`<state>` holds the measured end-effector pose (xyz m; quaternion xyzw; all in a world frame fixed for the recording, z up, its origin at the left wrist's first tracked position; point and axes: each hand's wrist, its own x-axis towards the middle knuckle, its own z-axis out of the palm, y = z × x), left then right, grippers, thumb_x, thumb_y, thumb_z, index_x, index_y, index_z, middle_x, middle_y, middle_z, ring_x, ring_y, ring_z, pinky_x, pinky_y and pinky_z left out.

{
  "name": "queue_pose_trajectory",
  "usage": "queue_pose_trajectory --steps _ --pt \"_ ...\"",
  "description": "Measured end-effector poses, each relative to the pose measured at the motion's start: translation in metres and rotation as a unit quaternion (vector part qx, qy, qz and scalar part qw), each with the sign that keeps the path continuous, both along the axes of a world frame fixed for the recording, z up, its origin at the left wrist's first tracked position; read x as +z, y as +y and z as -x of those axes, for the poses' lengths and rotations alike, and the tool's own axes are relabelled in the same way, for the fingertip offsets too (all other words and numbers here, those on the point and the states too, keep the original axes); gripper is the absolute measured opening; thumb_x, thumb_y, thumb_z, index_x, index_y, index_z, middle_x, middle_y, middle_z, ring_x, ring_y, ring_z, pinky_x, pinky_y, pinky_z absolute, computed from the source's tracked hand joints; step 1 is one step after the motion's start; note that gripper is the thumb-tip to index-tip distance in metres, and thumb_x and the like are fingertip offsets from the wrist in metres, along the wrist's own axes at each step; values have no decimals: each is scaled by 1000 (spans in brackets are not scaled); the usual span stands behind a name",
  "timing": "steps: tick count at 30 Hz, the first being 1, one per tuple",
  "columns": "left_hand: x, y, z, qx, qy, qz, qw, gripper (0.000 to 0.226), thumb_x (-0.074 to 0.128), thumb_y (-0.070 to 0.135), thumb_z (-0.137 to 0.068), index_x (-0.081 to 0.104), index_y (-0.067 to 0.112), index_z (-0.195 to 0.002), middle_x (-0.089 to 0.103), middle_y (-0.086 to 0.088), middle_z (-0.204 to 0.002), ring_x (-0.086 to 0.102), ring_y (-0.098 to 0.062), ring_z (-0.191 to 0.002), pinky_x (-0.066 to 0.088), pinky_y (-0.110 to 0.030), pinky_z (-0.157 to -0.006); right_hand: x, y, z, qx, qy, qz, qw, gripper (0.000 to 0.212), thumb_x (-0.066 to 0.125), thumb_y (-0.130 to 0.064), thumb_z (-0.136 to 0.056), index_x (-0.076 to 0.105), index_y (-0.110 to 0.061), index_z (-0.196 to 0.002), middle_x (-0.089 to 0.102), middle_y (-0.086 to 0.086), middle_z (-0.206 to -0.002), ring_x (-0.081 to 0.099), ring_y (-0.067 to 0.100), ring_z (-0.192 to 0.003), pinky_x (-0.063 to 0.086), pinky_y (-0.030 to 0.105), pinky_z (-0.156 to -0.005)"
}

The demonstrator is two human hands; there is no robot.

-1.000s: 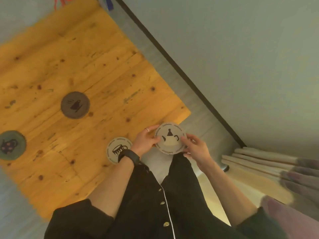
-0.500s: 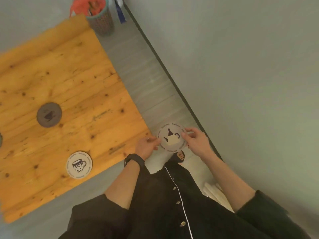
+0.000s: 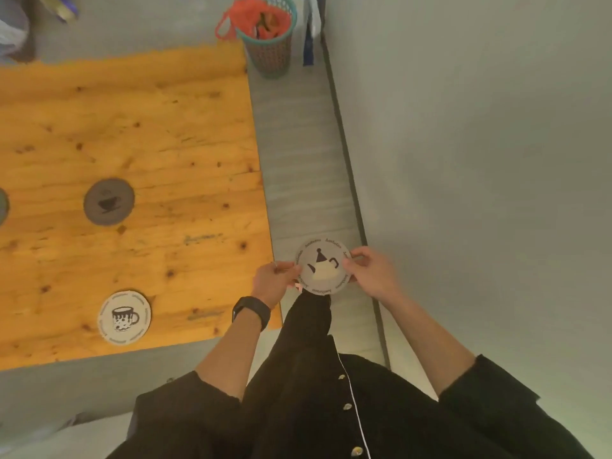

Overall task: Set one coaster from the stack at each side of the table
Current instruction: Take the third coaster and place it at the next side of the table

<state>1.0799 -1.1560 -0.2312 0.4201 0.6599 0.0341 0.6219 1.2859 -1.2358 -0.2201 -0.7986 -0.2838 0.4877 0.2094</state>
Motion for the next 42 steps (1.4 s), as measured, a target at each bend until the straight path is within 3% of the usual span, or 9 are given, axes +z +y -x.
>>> queue_pose_trajectory --steps 3,7,10,15,23,27,31,35,42 --pt "-2 26 -5 28 27 2 999 33 72 33 -86 68 10 -109 73 -8 -100 69 -26 -94 53 -38 -90 -1 49 -13 80 -14 16 997 11 66 -36 -92 58 -39 -85 73 -13 -83 73 8 -74 59 37 -81" --pt "2 61 -11 82 34 -10 996 27 70 36 -87 67 17 -105 72 -7 -105 66 -24 -98 49 -31 -81 4 119 -22 174 -54 11 983 13 64 -40 -93 54 -41 -84 61 -25 -77 65 -4 -65 45 11 -53" --pt "4 83 -6 152 55 -14 987 30 69 39 -87 70 17 -106 73 -9 -101 65 -25 -91 50 -33 -77 7 172 -17 245 -53 9 968 5 64 -38 -94 60 -34 -94 60 -26 -75 60 -17 -56 40 4 -45" --pt "2 120 2 304 81 -3 949 19 69 46 -85 65 28 -91 71 -4 -91 65 -26 -86 52 -34 -73 6 281 5 385 -31 3 922 7 64 -34 -94 61 -34 -88 67 -19 -81 66 -9 -57 46 11 -48" --pt "14 154 -23 535 128 29 835 19 70 45 -84 70 27 -91 67 4 -86 59 -12 -71 44 -25 -65 2 406 49 628 -52 -11 777 13 64 -33 -94 66 -23 -103 71 -6 -100 72 15 -81 57 33 -77" --pt "12 166 -39 617 134 48 774 20 69 47 -83 72 28 -89 72 2 -90 55 -3 -64 40 -20 -52 -1 438 76 696 -77 -33 713 16 65 -33 -93 69 -21 -101 70 -7 -94 67 13 -81 53 29 -70" --pt "-6 176 -43 668 131 78 729 32 68 50 -82 74 25 -101 72 2 -95 60 -16 -75 48 -26 -65 -16 453 99 742 -113 -42 659 9 66 -38 -91 64 -29 -92 60 -16 -81 56 2 -66 38 19 -53" --pt "-26 185 -40 682 131 101 713 34 66 54 -81 72 28 -103 73 1 -97 66 -22 -84 57 -36 -80 -41 462 111 755 -134 -25 641 10 67 -39 -91 59 -32 -90 58 -19 -79 62 9 -75 52 29 -65" --pt "-55 199 -34 677 151 98 713 35 63 57 -81 72 30 -101 73 4 -101 67 -21 -90 57 -35 -80 -77 472 115 745 -149 -24 650 15 68 -39 -87 56 -39 -79 61 -21 -80 61 2 -73 52 28 -63"
